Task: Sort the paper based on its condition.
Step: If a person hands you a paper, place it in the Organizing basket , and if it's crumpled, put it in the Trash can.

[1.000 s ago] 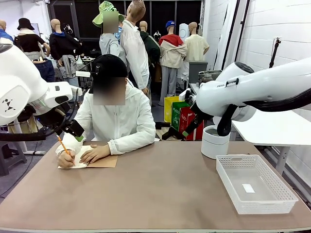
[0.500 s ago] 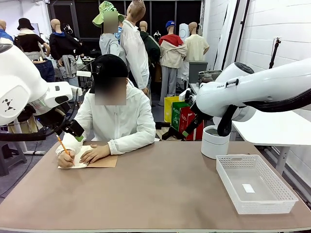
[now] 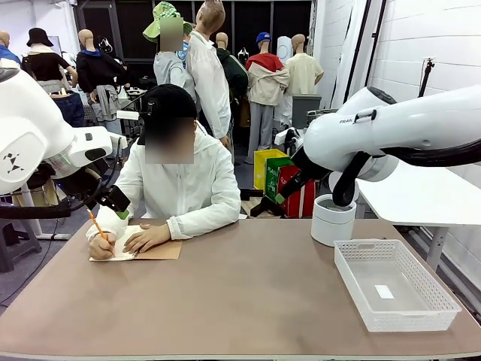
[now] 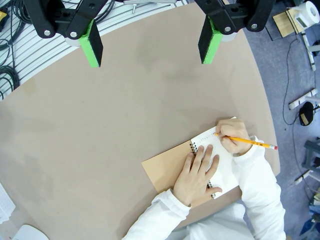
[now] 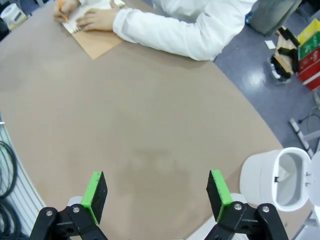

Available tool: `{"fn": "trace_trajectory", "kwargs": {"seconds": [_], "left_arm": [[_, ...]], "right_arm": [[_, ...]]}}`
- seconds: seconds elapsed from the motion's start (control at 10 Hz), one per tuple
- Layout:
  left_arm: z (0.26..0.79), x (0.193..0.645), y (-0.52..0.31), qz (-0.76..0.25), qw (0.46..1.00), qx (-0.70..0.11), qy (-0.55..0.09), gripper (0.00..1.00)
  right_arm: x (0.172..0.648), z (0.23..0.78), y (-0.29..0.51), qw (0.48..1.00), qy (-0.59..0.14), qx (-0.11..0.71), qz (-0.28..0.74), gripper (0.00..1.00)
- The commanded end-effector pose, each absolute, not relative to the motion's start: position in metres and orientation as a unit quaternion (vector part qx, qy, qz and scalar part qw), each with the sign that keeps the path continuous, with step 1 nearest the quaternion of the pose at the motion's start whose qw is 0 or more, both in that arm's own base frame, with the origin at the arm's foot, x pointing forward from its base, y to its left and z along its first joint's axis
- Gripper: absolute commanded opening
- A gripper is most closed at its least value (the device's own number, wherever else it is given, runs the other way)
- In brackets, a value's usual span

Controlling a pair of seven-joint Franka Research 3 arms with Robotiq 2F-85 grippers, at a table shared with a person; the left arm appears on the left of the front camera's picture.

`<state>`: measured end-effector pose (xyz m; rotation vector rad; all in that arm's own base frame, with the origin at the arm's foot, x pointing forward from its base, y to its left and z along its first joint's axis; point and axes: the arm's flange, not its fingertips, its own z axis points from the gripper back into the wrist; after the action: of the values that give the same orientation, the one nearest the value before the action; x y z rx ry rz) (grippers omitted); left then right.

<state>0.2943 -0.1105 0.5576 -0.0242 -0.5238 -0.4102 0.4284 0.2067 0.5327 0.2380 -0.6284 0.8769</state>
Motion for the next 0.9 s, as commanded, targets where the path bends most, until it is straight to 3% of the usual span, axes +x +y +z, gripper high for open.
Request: {"fn": "trace_trajectory", "kwargs": {"seconds": [0.0,0.8], "left_arm": [[0.558,0.294,-0.110,-0.202,0.945,-0.013,-0.257,1.00],[0.558,0.294,-0.110,-0.202,0.945,-0.013,-0.257,1.00]], "right_arm": [[0.415,0.538,0.202,0.850,-0.293,0.154,0.410,1.00],[0.388,0.574,0.214,0.800,-0.332,0.182,0.466,1.00]]}}
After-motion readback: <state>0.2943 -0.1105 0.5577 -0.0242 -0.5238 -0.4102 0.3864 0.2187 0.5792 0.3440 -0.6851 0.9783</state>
